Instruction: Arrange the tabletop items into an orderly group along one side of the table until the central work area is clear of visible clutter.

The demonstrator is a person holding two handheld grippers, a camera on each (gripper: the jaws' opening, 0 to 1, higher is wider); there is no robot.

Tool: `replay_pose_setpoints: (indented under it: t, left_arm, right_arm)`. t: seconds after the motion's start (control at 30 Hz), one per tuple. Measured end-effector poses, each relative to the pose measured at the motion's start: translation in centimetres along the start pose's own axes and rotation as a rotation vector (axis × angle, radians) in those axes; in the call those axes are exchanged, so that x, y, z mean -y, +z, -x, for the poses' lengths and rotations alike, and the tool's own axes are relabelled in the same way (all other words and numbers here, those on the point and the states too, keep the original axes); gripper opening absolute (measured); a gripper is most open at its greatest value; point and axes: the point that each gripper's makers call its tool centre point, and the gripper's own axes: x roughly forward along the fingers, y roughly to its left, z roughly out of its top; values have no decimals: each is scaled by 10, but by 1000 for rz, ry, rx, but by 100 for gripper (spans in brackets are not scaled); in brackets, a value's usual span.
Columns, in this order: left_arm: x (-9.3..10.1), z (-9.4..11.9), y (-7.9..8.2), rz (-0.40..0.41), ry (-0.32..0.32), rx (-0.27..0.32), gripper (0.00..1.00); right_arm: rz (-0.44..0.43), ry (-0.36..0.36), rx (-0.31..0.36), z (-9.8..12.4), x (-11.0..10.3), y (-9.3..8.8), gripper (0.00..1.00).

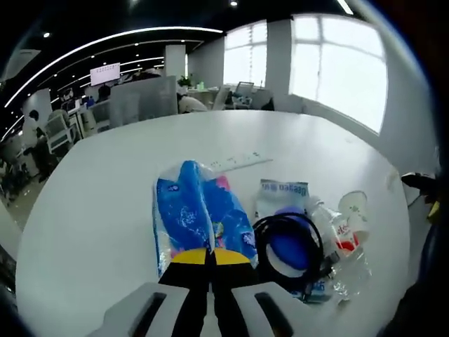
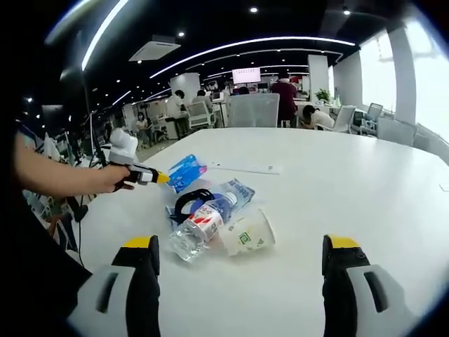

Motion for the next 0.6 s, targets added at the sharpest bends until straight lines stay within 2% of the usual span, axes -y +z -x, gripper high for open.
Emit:
replay_pose_setpoints:
  t: [0.4,0.6]
  left_arm:
    - [23,17,30,-80,-102,21,0]
    - [43,25,46,-137,-164,28,0]
  right_arm:
    - [23,9,6,4,-10,5,100]
    - [35,18,1,6,-14,4,100]
